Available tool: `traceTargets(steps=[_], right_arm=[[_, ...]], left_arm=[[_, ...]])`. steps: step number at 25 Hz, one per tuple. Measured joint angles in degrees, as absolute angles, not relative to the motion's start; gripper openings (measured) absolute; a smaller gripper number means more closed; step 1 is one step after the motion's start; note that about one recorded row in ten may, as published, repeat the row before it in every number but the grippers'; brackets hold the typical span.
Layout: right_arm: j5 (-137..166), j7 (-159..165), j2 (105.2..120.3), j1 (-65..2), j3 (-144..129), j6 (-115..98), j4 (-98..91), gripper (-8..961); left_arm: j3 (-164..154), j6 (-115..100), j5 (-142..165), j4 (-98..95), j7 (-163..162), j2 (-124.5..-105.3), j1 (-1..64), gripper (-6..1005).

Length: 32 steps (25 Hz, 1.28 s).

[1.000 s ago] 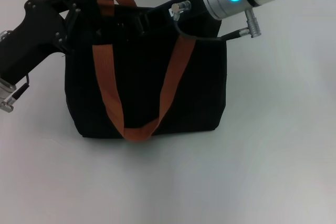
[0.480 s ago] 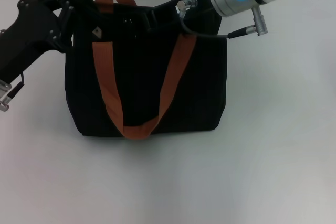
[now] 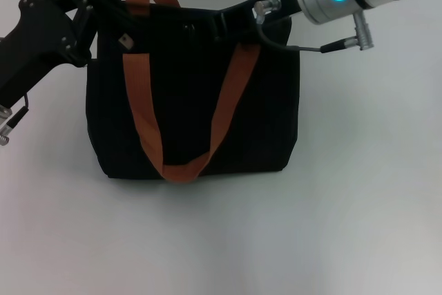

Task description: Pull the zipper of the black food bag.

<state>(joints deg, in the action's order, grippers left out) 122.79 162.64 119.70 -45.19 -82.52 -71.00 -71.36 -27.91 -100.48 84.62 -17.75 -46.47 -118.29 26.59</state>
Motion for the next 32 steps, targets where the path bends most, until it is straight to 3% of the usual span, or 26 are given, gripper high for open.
traceTargets(steps=[20,32], right_arm=[[129.6,168.9,119.80,-33.1,-80.5,-77.2,-89.2,-4],[128.4,168.3,119.88,-31.1,-78.8,-77.7,-91.0,-5]], left_arm=[[-26.5,-98.9,84.5,-17.8,-46.7,-118.19,26.4,78],[-26.4,-98.8,84.5,-17.9,-46.7,-118.14,26.5,96]])
